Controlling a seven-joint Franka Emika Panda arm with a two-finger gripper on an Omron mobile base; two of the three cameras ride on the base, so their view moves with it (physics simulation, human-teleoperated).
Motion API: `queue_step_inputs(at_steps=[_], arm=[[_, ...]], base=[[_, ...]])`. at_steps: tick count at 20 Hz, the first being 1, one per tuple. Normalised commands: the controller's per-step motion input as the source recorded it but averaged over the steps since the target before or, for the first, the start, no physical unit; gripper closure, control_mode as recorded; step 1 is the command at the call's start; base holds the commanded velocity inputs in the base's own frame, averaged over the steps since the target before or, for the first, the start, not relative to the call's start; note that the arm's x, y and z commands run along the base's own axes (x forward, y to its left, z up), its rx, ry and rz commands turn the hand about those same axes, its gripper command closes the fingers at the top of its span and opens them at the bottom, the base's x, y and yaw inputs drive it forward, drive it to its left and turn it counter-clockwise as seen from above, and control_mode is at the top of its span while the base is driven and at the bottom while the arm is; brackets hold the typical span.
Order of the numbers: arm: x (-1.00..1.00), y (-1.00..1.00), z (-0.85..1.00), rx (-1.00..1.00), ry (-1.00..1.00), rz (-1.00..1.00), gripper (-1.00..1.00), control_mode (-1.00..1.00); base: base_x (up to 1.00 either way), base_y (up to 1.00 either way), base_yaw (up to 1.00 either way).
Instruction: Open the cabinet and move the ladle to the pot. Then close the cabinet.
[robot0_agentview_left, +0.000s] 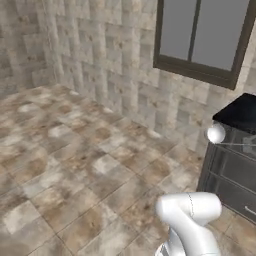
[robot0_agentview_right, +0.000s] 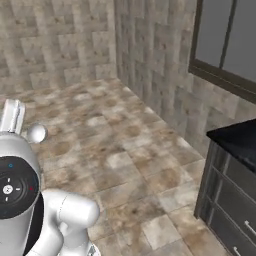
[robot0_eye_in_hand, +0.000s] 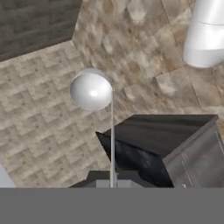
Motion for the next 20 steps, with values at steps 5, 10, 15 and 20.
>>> queue_step_inputs(at_steps=[5,10,15,20], arm=[[0.00,0.00,0.00,0.00,0.00,0.00,1.00,1.00],[0.00,0.00,0.00,0.00,0.00,0.00,1.00,1.00],[0.00,0.00,0.00,0.00,0.00,0.00,1.00,1.00],[0.00,0.00,0.00,0.00,0.00,0.00,1.00,1.00]], base=[[0.35,0.00,0.67],[0.39,0.00,0.68],[0.50,0.00,0.65],[0.47,0.00,0.67]])
